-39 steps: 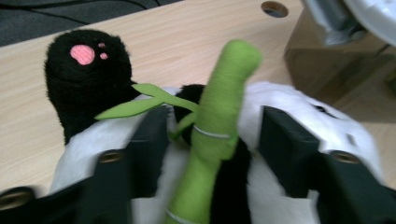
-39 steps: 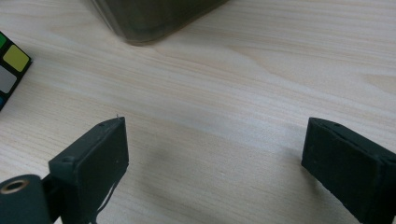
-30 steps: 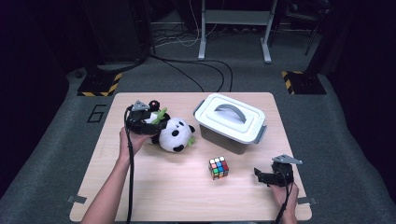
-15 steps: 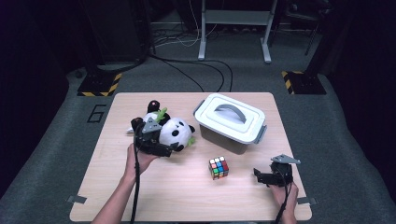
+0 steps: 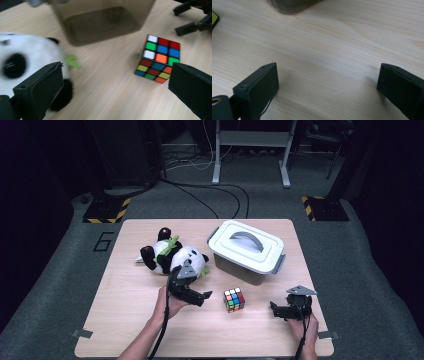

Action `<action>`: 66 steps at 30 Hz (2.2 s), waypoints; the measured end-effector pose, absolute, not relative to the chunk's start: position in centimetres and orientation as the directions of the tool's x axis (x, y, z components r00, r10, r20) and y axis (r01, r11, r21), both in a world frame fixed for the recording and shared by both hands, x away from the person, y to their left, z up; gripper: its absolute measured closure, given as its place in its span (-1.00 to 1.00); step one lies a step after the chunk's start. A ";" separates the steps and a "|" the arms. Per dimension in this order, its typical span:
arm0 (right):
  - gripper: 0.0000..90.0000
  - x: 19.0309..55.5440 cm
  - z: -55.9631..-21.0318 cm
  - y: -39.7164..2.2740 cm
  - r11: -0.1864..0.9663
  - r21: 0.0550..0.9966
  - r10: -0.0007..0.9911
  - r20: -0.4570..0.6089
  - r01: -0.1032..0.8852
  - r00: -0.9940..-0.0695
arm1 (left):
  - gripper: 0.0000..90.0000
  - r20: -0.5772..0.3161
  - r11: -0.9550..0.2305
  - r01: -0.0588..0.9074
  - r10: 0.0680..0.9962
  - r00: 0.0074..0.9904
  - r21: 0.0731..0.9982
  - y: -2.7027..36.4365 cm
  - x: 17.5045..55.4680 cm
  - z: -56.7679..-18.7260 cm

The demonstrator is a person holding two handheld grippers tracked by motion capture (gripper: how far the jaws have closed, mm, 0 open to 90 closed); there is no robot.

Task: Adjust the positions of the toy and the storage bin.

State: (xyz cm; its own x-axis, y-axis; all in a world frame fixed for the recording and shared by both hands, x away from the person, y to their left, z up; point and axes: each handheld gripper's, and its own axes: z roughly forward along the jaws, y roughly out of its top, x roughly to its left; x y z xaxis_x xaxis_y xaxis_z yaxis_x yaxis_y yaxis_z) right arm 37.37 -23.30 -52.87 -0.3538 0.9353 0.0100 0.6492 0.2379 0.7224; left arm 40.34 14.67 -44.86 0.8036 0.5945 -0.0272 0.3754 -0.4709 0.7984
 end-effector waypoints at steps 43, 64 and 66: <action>-0.94 37.4 -52.9 -23.3 0.245 0.723 0.931 0.009 0.646 -0.364 | -0.26 -0.066 -0.592 0.350 0.447 0.892 0.726 5.7 40.6 -51.1; -0.96 37.4 -52.9 -23.2 0.254 0.723 0.932 -0.005 0.642 -0.362 | -0.26 -0.010 -0.551 0.375 0.553 0.833 0.746 12.6 39.2 -48.4; -0.99 37.5 -52.9 -23.1 0.241 0.720 0.936 0.003 0.650 -0.351 | -0.26 -0.010 -0.549 0.381 0.562 0.827 0.744 13.3 38.9 -48.3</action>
State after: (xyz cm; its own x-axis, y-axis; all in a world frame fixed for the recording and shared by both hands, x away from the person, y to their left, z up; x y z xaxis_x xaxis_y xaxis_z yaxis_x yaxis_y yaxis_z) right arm 37.51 -23.07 -52.92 -0.3509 0.9364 0.0030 0.6502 0.2413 0.7204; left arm 38.94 13.26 -48.33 0.8274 0.5615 -0.0098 0.3813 -0.5488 0.7439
